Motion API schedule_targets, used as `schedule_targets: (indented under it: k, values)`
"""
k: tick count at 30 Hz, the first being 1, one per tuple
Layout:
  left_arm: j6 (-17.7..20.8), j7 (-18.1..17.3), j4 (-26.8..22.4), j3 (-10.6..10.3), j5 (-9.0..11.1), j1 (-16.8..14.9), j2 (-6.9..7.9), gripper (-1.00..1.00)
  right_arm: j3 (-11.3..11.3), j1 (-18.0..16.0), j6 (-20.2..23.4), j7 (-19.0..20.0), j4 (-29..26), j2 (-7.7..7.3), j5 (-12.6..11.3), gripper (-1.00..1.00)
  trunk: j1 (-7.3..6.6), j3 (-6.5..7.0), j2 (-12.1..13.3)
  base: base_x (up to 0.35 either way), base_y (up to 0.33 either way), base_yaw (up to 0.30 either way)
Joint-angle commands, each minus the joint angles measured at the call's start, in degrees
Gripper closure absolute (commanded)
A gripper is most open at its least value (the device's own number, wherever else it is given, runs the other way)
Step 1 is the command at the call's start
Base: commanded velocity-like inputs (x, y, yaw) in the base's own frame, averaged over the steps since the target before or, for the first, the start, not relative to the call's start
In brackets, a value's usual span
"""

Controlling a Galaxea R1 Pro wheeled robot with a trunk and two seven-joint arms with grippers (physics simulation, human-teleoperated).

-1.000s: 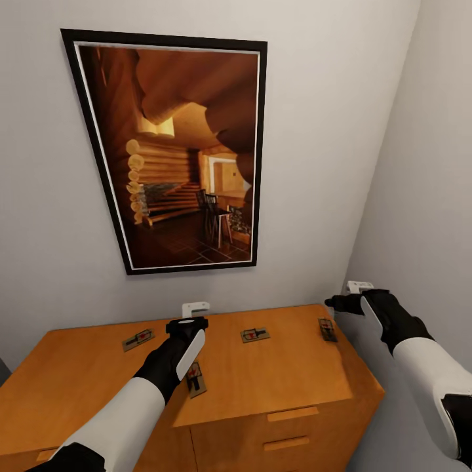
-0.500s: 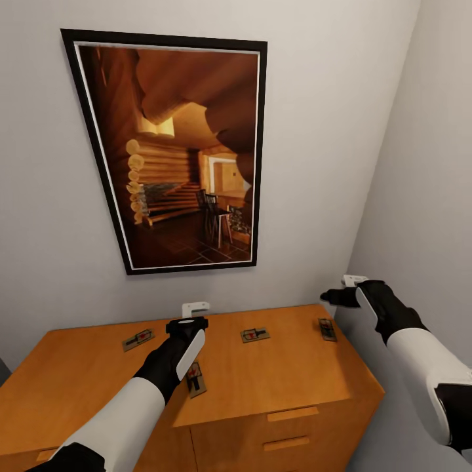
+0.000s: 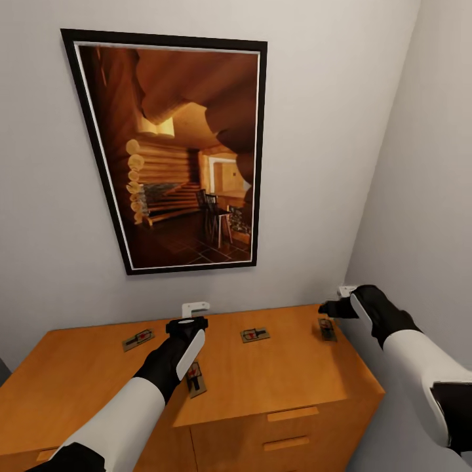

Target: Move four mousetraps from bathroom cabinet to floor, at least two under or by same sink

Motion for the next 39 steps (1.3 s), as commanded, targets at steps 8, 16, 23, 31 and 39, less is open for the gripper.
schedule_targets:
  k: [8,16,23,31,39]
  values:
    - [0.18,0.43,-0.01,-0.18,0.41,-0.07,0.00,-1.00,6.70,-0.65,0.10,-0.09,3.07,1.43,0.53,-1.00,0.04,-0.14,-0.14,0.000,0.000,0.000]
    - [0.18,0.45,-0.04,-0.19,0.39,-0.06,0.00,-1.00,7.61,-7.02,0.48,-0.20,4.83,1.23,0.32,-1.00,0.04,-0.14,-0.14,0.000,0.000,0.000]
    - [0.18,0.42,-0.03,-0.14,0.41,-0.06,0.00,-1.00,7.98,-8.47,0.52,0.01,8.57,1.34,0.40,-1.00,0.04,-0.14,-0.14,0.000,0.000,0.000]
    - [0.18,0.45,-0.02,-0.17,0.35,-0.06,0.00,-1.00,8.18,-8.72,-1.51,0.43,10.34,1.14,0.54,-1.00,0.04,-0.14,-0.14,0.000,0.000,0.000]
    - [0.18,0.45,0.00,-0.19,0.34,-0.06,0.00,-1.00,8.14,-8.75,-3.29,0.55,10.65,1.14,0.17,-1.00,0.04,-0.14,-0.14,0.000,0.000,0.000]
